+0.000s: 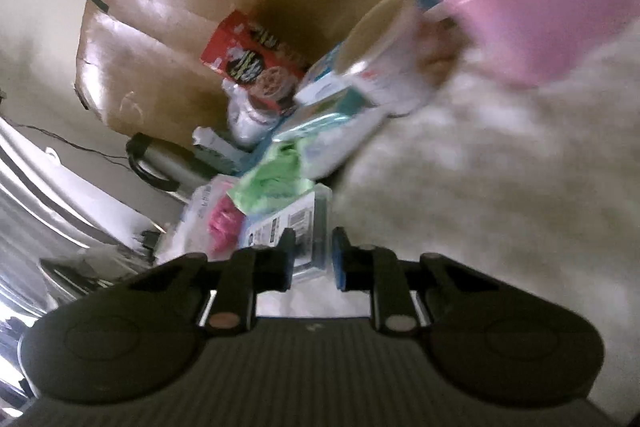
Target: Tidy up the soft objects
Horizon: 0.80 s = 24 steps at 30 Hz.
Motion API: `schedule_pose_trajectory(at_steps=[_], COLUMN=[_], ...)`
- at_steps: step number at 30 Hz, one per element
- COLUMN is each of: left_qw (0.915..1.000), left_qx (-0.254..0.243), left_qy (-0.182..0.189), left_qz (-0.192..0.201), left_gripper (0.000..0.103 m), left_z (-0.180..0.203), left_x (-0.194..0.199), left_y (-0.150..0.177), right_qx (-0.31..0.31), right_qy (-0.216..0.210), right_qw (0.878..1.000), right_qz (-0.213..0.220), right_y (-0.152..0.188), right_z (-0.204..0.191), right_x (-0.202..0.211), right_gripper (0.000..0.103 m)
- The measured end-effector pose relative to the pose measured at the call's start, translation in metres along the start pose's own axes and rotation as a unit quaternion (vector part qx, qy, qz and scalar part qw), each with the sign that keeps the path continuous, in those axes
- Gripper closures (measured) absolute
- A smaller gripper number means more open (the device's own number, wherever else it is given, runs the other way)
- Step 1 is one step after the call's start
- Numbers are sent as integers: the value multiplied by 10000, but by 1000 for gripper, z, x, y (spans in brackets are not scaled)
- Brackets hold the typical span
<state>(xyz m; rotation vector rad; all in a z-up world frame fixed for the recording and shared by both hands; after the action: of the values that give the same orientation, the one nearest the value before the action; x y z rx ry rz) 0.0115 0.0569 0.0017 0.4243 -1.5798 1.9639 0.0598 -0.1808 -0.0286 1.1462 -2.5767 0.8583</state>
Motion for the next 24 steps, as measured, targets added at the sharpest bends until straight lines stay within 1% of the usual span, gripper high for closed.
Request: schedule_pose_trajectory(at_steps=[1, 2, 3, 4, 5, 6, 8, 10, 11, 14, 15, 16, 18, 19, 21, 22, 23, 24], left_qw=[9999, 9997, 9991, 9981, 9971, 9957, 9923, 9892, 9877, 9845, 9833, 9815, 9748, 9753, 9757, 9754, 9751, 9751], left_qx=[-45, -106, -177, -252, -329, -424, -589, -674, -720, -995, -1110, -1174, -1152, -1244, -1493, -1502, -1468, -1494], left_qy=[89, 208, 343, 478, 581, 680, 874, 1016, 1062, 1101, 1081, 1110, 1353, 1376, 1179, 1252, 1343, 1385], left_qz=[-51, -119, -201, -295, -378, -474, -645, -812, -898, -932, -950, -1024, -1346, -1199, -1088, -1018, -978, -872], left_gripper=[17, 17, 18, 18, 19, 22, 24, 31, 31, 31, 31, 34, 41, 43, 43, 42, 44, 44], left_z=[6, 12, 21, 30, 40, 50, 70, 85, 93, 115, 121, 125, 131, 136, 144, 148, 152, 157], left_x=[-3, -8, -13, -19, -24, -30, -41, -51, -57, -69, -74, -79, -91, -90, -89, -85, -80, -76], left_y=[0, 0, -2, -3, -3, -4, -4, -2, -2, -5, -5, -4, 4, 8, 12, 11, 7, 3], right_qx=[70, 162, 355, 544, 774, 978, 1523, 2189, 2432, 2861, 2989, 3159, 3491, 3665, 4032, 4209, 4330, 4358], right_qy=[75, 191, 375, 567, 731, 913, 1249, 1469, 1483, 1438, 1479, 1510, 1620, 1675, 1809, 1952, 2052, 2133], right_qw=[9999, 9996, 9985, 9966, 9938, 9903, 9787, 9619, 9560, 9459, 9414, 9356, 9221, 9142, 8957, 8840, 8752, 8713], right_qz=[58, 114, 203, 260, 318, 366, 572, 729, 710, 519, 507, 454, 401, 436, 486, 567, 662, 734], right_y=[6, 8, 14, 18, 24, 25, 28, 34, 35, 43, 54, 56, 61, 63, 66, 70, 71, 73], right_z=[3, 11, 16, 19, 21, 25, 25, 22, 18, 21, 20, 18, 15, 14, 12, 10, 8, 5], right_x=[13, 25, 40, 49, 60, 65, 75, 82, 79, 71, 70, 63, 48, 44, 32, 28, 25, 26], right_gripper=[86, 85, 82, 81, 76, 63, 52, 51, 51, 50, 47, 46, 45, 46, 48, 51, 51, 52])
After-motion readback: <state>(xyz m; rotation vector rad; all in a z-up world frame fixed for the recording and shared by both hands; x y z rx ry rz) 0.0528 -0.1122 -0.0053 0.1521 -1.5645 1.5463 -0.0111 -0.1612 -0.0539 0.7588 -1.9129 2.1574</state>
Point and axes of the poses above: each gripper's, at about its wrist camera, not at the fingertips, and x roughly against the way its jaws point, z to its right, y to its underside, the point moved 4 cm from there along -x, roughly the way its jaws point, and after that the axes turned 1 degree about -y, right-handed, at the moved point
